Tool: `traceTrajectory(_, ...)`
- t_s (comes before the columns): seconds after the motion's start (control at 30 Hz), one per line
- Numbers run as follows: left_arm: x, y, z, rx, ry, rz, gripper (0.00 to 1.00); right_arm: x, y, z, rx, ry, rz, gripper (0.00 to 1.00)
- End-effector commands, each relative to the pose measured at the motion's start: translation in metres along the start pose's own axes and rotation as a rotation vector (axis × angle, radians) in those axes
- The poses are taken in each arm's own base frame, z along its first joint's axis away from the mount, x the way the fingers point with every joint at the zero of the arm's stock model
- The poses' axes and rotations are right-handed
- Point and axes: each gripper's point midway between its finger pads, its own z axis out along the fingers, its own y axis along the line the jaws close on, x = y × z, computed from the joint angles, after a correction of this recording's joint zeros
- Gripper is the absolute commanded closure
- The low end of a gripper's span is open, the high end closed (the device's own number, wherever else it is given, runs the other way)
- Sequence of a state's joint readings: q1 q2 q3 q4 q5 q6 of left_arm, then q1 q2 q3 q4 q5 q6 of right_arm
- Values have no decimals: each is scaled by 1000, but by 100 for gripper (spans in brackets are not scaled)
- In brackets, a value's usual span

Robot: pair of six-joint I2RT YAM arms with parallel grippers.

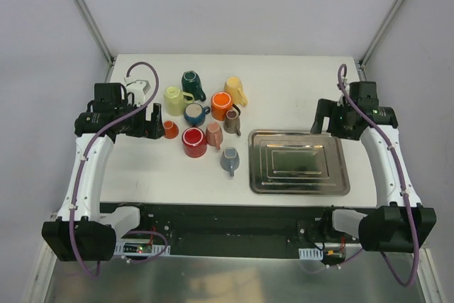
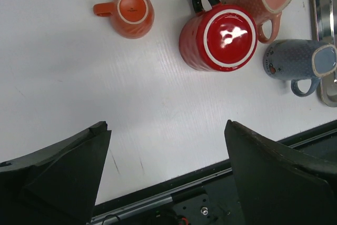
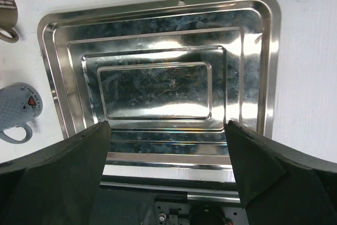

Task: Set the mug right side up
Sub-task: Turn over the cup at the center of the board.

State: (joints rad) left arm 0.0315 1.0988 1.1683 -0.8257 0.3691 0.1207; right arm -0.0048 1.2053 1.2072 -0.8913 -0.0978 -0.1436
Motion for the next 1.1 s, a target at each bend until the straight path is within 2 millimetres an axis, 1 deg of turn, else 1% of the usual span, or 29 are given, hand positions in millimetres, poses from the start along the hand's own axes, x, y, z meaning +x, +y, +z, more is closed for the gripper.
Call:
traceTrajectory(0.0, 13, -13, -7, 48, 0, 23, 6, 5, 23, 12, -155, 18, -76, 1)
traceTrajectory(0.07, 17, -13, -8, 45, 0, 29, 6, 8, 45, 11, -294, 51, -112, 1)
traceTrajectory(0.1, 19, -14, -9, 47, 3, 30, 6, 9, 60, 9, -366, 63, -138, 1)
traceTrajectory(0.13, 20, -13, -10, 43, -1, 34, 6, 7, 69, 10, -401, 67, -138, 1)
traceTrajectory(0.2, 23, -16, -12, 51, -6, 43, 6, 3, 83, 16, -420, 68, -155, 2)
traceTrajectory(0.27, 26, -18, -15, 57, -10, 47, 6, 3, 97, 21, -416, 71, -206, 4)
traceTrajectory(0.37, 35, -21, -13, 76, -2, 41, 6, 6, 118, 29, -410, 76, -270, 5)
traceTrajectory(0.47, 46, -32, -10, 152, 16, 28, 7, 11, 144, 31, -442, 106, -285, 8)
traceTrajectory(0.57, 49, -43, -11, 220, 7, 16, 9, 26, 169, 32, -465, 138, -348, 8)
traceTrajectory(0.63, 50, -42, -11, 224, 6, 13, 9, 44, 186, 33, -482, 166, -411, 9)
traceTrajectory(0.67, 50, -40, -11, 220, 3, 13, 9, 50, 191, 36, -480, 177, -432, 8)
traceTrajectory(0.73, 49, -38, -12, 212, -5, 16, 9, 54, 201, 40, -472, 168, -458, 8)
traceTrajectory(0.77, 48, -37, -13, 205, -13, 14, 9, 52, 206, 42, -469, 158, -449, 9)
traceTrajectory(0.83, 47, -35, -15, 197, -27, 8, 10, 38, 212, 49, -441, 133, -408, 9)
traceTrajectory(0.9, 48, -33, -16, 186, -37, -11, 10, 15, 216, 58, -395, 62, -390, 11)
traceTrajectory(0.93, 49, -32, -16, 181, -40, -22, 10, 6, 219, 62, -394, 37, -399, 12)
traceTrajectory(0.97, 50, -30, -17, 173, -46, -35, 10, -8, 225, 63, -403, -3, -415, 14)
traceTrajectory(1.0, 50, -29, -18, 170, -50, -41, 10, -16, 227, 68, -402, -26, -433, 15)
traceTrajectory(1.07, 51, -28, -20, 162, -62, -55, 10, -38, 235, 76, -419, -83, -460, 17)
